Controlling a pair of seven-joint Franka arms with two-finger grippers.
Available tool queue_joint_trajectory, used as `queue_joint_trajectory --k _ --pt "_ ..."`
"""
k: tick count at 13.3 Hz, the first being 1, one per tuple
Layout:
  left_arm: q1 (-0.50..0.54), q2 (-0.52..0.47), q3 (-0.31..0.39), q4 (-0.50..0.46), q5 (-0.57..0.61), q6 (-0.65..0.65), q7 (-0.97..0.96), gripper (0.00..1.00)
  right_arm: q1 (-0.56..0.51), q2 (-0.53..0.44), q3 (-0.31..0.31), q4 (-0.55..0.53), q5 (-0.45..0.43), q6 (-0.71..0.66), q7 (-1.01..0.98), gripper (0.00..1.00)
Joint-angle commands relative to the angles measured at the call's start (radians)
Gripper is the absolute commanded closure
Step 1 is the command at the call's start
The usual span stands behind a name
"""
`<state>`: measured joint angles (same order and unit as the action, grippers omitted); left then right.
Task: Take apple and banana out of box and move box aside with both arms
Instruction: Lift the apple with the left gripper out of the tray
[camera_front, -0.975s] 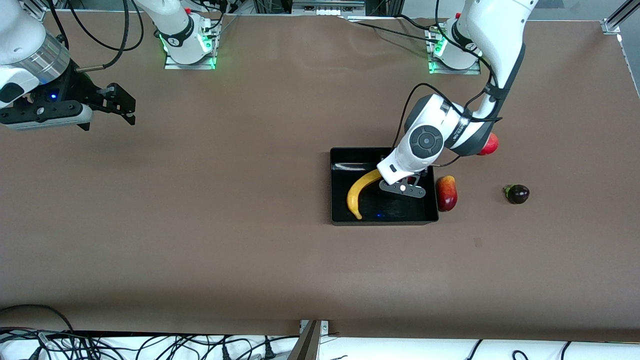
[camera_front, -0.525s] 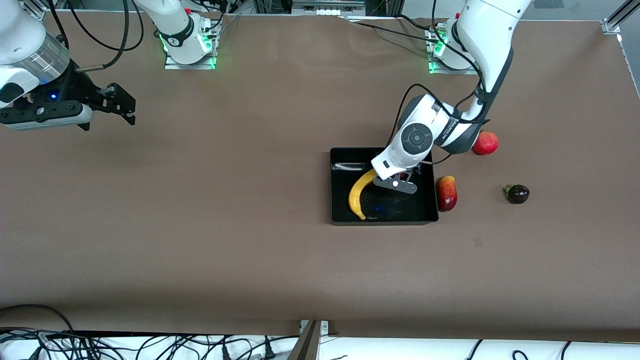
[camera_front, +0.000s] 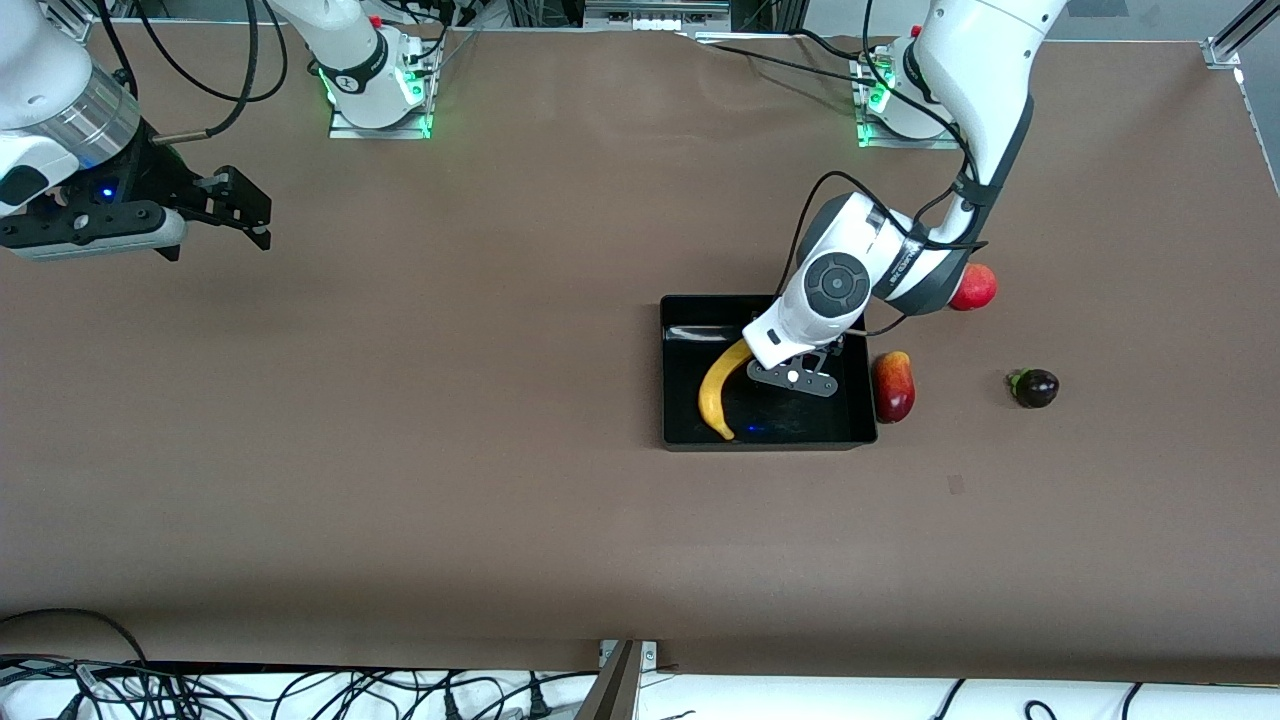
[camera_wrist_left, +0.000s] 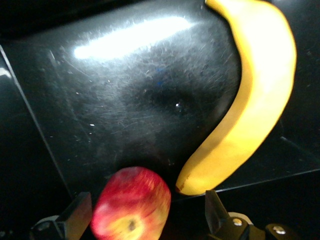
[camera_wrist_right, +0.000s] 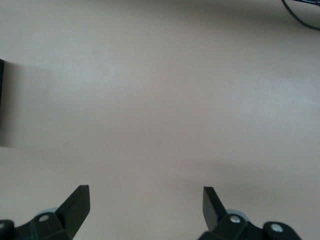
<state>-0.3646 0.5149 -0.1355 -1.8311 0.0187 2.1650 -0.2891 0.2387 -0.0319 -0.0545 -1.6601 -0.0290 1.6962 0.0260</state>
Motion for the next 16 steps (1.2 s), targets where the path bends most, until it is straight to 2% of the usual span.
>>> queue_joint_trajectory --k 1,5,8,12,14,15,16 --pt "-0.005 -0.006 0.008 0.038 0.014 -0.059 -0.004 0.0 0.001 -0.003 0.001 0.013 0.014 -0.02 0.003 0.0" --pt "-0.01 0.031 0.01 0.033 0.026 -0.05 -0.004 0.0 0.001 -0.003 0.001 0.013 0.014 -0.02 0.003 0.0" --pt "-0.013 0.054 0.008 0.027 0.11 -0.05 -0.007 0.0 0.001 -0.003 0.001 0.013 0.014 -0.02 0.003 0.0" --pt "-0.016 0.082 0.001 0.013 0.11 -0.05 -0.004 0.0 0.001 -0.002 0.001 0.013 0.014 -0.018 0.003 0.0" --pt "-0.01 0.079 0.001 0.019 0.109 -0.056 -0.007 0.62 0.001 -0.002 0.001 0.013 0.014 -0.017 0.002 0.0" --pt "-0.007 0.076 0.001 0.026 0.107 -0.059 -0.004 0.75 0.001 -0.002 0.001 0.013 0.014 -0.017 0.002 0.0" --pt "-0.007 0.065 0.001 0.029 0.106 -0.06 -0.007 0.77 0.001 -0.002 0.001 0.013 0.014 -0.017 0.002 0.0"
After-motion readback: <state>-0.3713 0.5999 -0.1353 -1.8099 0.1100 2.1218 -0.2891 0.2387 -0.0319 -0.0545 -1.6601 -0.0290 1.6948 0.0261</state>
